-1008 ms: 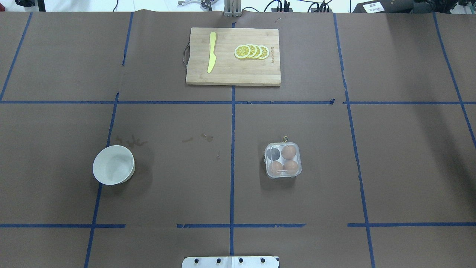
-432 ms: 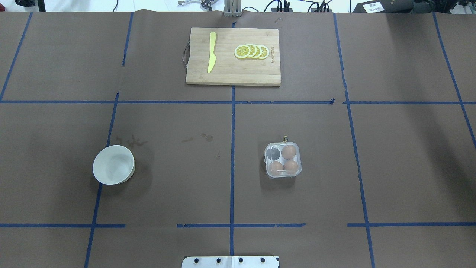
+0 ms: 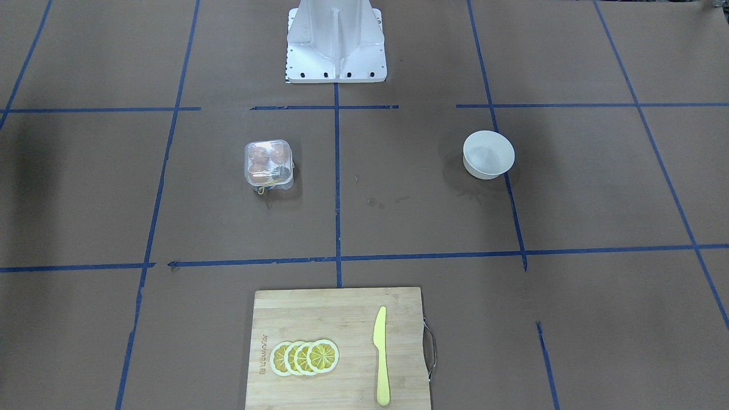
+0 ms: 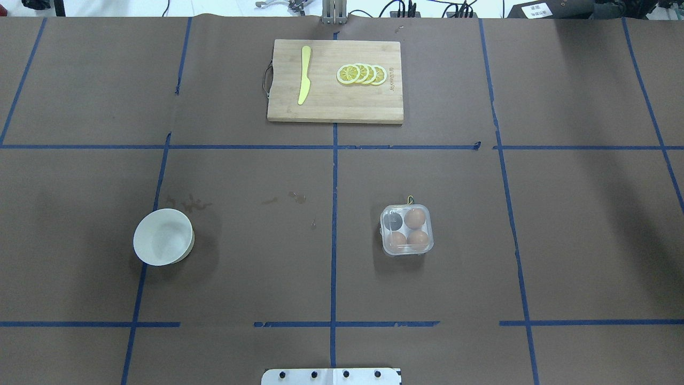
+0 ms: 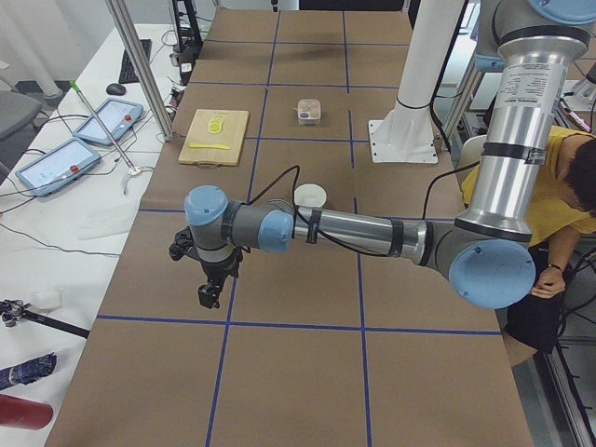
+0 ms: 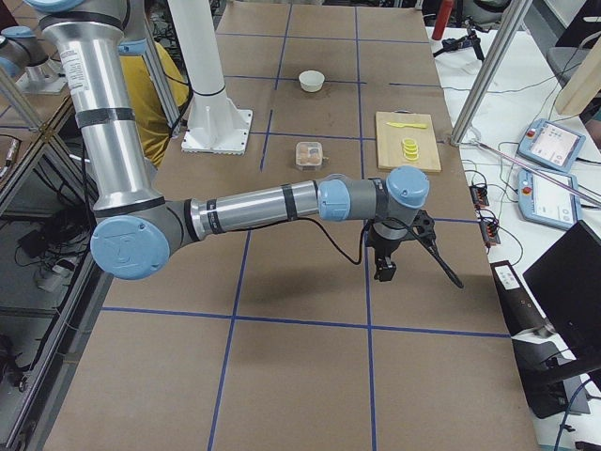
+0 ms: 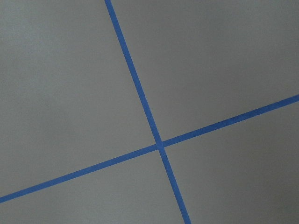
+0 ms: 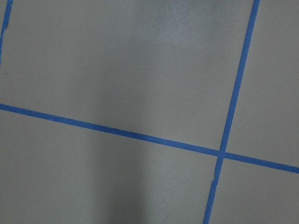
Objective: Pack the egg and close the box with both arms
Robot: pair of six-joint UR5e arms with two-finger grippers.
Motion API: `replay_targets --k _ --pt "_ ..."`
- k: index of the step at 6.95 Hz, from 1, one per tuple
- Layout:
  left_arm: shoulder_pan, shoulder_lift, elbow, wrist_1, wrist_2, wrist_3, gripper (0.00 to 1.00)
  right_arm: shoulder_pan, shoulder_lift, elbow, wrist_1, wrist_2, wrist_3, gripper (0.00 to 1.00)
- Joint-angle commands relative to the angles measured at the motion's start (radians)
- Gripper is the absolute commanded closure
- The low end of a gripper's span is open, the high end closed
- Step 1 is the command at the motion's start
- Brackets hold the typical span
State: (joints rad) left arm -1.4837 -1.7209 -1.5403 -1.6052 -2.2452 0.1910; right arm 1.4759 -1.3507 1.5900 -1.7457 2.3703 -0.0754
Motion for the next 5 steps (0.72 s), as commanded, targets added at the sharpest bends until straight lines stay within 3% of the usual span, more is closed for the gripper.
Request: replay_targets --k 1,4,5 --pt "0.0 0.004 0.003 -0.005 -0.001 -0.004 0.0 0.017 0.027 0.013 -0.057 0.001 0.0 0.0" --pt "-0.001 0.009 -0.007 -0.004 -0.001 -0.005 0.0 0.038 0.018 0.016 -0.07 -0.005 0.0 0.0" --pt "-0.003 0.017 -0.009 -0.002 -0.001 -0.005 0.0 0.037 0.013 0.008 -0.124 -0.023 0.0 0.0"
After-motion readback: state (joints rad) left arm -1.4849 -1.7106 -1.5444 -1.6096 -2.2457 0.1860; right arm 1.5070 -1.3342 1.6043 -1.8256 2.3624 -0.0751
